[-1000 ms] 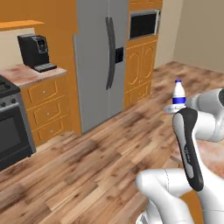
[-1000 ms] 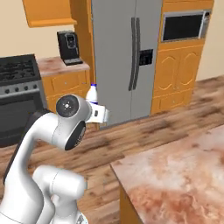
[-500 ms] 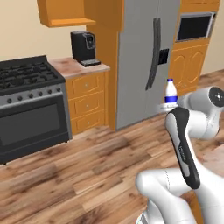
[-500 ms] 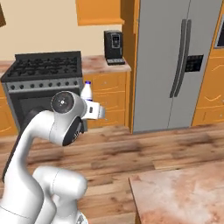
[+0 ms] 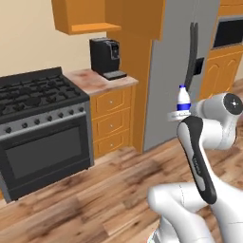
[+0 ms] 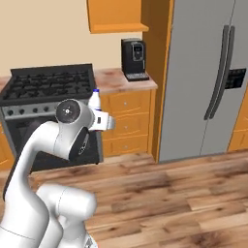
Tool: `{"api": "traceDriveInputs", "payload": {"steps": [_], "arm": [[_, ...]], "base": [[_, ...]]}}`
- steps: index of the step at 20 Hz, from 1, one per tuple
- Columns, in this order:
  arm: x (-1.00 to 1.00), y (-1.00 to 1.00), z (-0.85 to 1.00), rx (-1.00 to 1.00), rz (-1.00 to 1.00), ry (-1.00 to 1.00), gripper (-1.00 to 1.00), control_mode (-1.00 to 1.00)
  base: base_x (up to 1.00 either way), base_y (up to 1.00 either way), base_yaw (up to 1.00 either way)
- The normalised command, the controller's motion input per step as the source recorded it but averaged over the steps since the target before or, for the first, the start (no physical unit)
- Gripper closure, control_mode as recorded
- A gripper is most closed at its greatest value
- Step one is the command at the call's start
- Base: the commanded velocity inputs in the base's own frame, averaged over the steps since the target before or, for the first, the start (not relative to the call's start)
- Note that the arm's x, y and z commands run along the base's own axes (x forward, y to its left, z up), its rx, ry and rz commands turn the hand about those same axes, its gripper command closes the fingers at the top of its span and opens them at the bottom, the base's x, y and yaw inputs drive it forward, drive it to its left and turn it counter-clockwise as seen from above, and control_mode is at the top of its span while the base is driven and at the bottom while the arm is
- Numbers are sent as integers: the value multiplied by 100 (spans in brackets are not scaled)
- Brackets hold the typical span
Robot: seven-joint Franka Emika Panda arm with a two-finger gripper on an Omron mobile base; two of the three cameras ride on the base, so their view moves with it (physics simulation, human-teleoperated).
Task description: Pick the bottled water from the counter and place it in the open cabinet.
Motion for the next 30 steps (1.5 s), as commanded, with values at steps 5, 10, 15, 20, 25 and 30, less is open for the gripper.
{"api": "traceDriveInputs", "payload": {"steps": [5, 10, 15, 20, 25, 30], "arm": [[0, 0, 0, 0, 0, 0, 100, 100], [0, 0, 0, 0, 0, 0, 100, 100], [0, 0, 0, 0, 0, 0, 100, 100], [0, 0, 0, 0, 0, 0, 100, 100], [0, 0, 0, 0, 0, 0, 100, 100], [0, 0, 0, 0, 0, 0, 100, 100]], "base": [[88, 75, -1], [98, 1, 11], [94, 0, 7], [87, 0, 5], [64, -26, -1], [73, -15, -9]]}}
